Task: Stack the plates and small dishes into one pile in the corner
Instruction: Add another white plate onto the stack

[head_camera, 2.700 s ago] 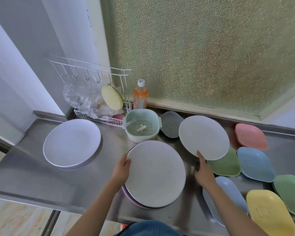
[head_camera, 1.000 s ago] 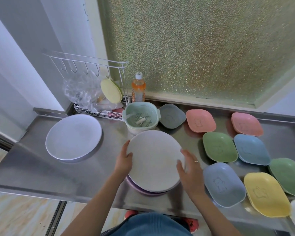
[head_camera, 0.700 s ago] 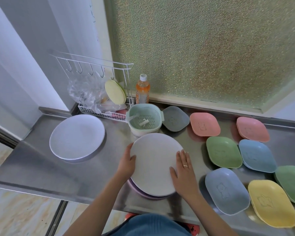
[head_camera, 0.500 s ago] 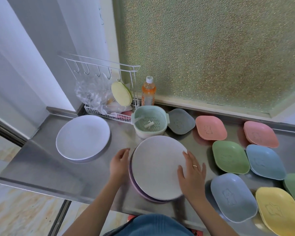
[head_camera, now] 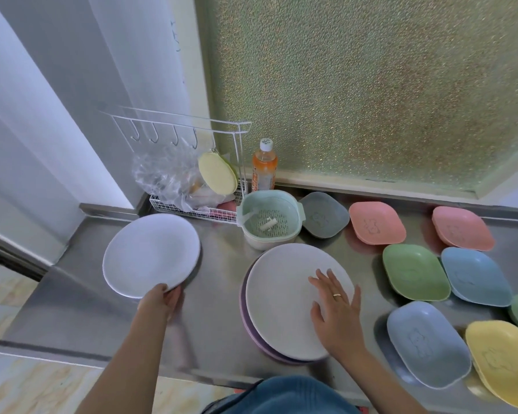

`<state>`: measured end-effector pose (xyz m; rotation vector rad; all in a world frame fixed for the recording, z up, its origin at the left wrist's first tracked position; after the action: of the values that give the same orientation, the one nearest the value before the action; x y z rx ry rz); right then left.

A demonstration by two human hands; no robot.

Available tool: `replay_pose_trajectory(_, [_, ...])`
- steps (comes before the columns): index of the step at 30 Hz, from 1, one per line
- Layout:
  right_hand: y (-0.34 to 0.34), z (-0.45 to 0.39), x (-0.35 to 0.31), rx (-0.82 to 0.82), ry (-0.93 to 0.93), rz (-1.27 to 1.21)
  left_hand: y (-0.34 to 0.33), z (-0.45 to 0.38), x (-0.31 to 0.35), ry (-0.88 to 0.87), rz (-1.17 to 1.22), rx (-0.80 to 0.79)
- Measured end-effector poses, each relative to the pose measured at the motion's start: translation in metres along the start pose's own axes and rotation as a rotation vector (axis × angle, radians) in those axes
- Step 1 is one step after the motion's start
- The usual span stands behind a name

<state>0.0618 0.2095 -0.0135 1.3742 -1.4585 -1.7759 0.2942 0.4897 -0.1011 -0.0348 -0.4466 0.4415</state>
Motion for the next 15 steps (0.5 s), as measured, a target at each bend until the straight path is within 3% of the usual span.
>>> replay_pose_trajectory(8, [0.015,-0.017,-0.024,0.098,0.034,-0.132,0.006,0.029,0.01,0.015,0.104,-0.338])
replay_pose_trajectory(15, [0.024,-0.037,-0.049,0.142,0.049,-0.452,0.01,0.065,0.007,0.04,-0.313,-0.492])
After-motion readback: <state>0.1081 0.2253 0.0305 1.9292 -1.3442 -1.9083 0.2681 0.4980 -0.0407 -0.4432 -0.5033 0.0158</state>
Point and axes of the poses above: each hand's wrist, its own z-axis away from the middle knuckle, its own y-axis out of the back of the hand, x = y × z, the point moved 5 cm from there along -z, towards the middle knuckle, and after that the axes turned 7 degrees about y, right-handed, at the moved point
